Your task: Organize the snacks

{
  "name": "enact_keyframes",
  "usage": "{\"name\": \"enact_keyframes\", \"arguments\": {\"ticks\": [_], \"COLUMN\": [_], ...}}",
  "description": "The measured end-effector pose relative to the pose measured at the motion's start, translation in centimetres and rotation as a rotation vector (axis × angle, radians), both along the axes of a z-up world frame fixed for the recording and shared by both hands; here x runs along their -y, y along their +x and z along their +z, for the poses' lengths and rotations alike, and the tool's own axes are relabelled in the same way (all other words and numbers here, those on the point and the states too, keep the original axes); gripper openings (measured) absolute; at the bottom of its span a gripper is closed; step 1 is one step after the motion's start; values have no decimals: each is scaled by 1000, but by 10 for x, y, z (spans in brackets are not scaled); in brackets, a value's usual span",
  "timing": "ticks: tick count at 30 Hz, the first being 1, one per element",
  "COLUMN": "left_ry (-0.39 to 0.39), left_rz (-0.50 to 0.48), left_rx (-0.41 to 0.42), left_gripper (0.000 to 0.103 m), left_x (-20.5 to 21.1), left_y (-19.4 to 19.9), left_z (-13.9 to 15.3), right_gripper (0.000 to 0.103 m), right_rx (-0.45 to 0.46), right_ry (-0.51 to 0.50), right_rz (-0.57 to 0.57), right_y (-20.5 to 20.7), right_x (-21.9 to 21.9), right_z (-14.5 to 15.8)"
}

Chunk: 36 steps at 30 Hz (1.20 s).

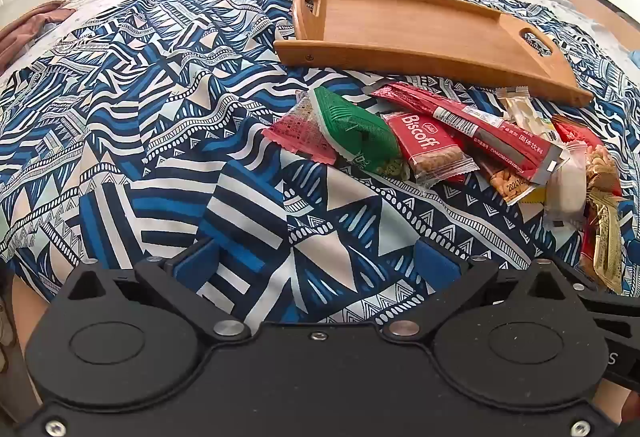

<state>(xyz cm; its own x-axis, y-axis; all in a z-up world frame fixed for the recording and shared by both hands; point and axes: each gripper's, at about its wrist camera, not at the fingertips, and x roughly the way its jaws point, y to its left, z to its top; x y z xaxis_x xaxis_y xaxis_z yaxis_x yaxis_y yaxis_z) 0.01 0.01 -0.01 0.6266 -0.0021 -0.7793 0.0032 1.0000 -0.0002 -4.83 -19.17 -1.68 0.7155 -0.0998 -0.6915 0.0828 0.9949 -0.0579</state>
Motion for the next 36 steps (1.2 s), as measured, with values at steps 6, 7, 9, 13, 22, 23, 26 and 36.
{"name": "enact_keyframes", "arguments": {"ticks": [6, 7, 9, 13, 22, 23, 26, 36], "left_ry": [0, 0, 0, 0, 0, 0, 0, 6], "left_rz": [0, 0, 0, 0, 0, 0, 0, 6], "left_rx": [0, 0, 0, 0, -1, 0, 1, 16], "left_gripper": [103, 103, 103, 103, 103, 103, 103, 103], "left_x": [0, 0, 0, 0, 0, 0, 0, 2], "left_y": [0, 0, 0, 0, 0, 0, 0, -2], "left_z": [0, 0, 0, 0, 0, 0, 0, -2], "right_gripper": [103, 103, 103, 103, 103, 103, 103, 103], "right_rx": [-1, -1, -1, -1, 0, 0, 0, 3], "right_ry": [-1, -2, -2, -2, -2, -2, -2, 1], "right_rz": [0, 0, -1, 0, 0, 0, 0, -1], "right_y": [0, 0, 0, 0, -1, -1, -1, -2], "right_x": [0, 0, 0, 0, 0, 0, 0, 0], "right_z": [0, 0, 0, 0, 1, 1, 1, 1]}}
